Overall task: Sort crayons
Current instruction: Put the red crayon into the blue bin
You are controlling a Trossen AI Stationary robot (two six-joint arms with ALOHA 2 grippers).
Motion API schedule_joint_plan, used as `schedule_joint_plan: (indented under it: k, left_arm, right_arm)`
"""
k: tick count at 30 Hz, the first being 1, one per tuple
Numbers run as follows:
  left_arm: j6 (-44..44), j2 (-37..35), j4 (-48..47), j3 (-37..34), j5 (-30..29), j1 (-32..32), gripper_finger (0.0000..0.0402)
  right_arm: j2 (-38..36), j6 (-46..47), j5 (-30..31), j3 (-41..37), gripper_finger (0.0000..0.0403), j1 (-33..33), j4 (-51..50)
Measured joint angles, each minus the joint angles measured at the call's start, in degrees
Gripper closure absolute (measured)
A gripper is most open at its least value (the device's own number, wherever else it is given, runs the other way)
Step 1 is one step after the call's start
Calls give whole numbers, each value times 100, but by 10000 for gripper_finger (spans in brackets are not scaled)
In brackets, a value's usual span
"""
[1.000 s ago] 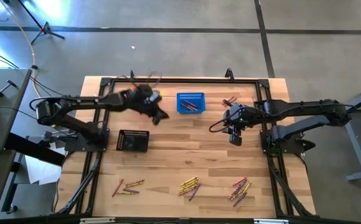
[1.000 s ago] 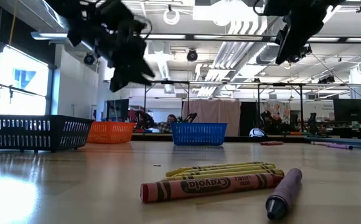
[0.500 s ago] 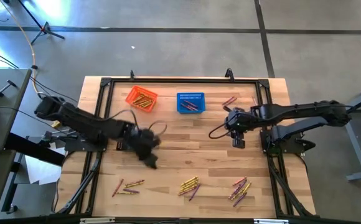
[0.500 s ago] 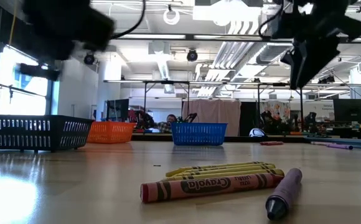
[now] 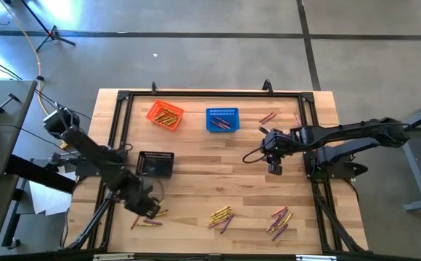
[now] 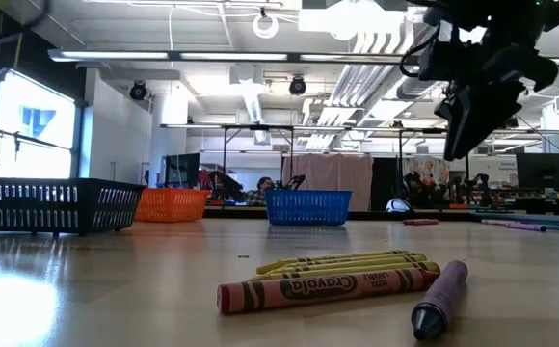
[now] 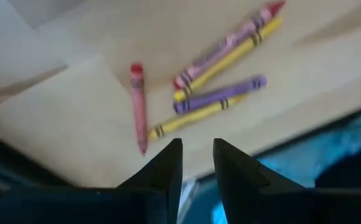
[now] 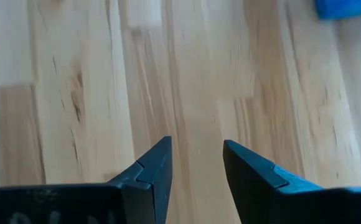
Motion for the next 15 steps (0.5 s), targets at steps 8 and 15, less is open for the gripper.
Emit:
schedule_joint_plan:
  k: [8,15]
  left_arm:
    - [-1530,137,-171,0,-982,-1041,323]
    - [-1875,655,18,0,-790,-1450,323]
  right_arm:
    - [0,462,-1,0,275,0,118]
    - [0,770,-4,0,275,0,114]
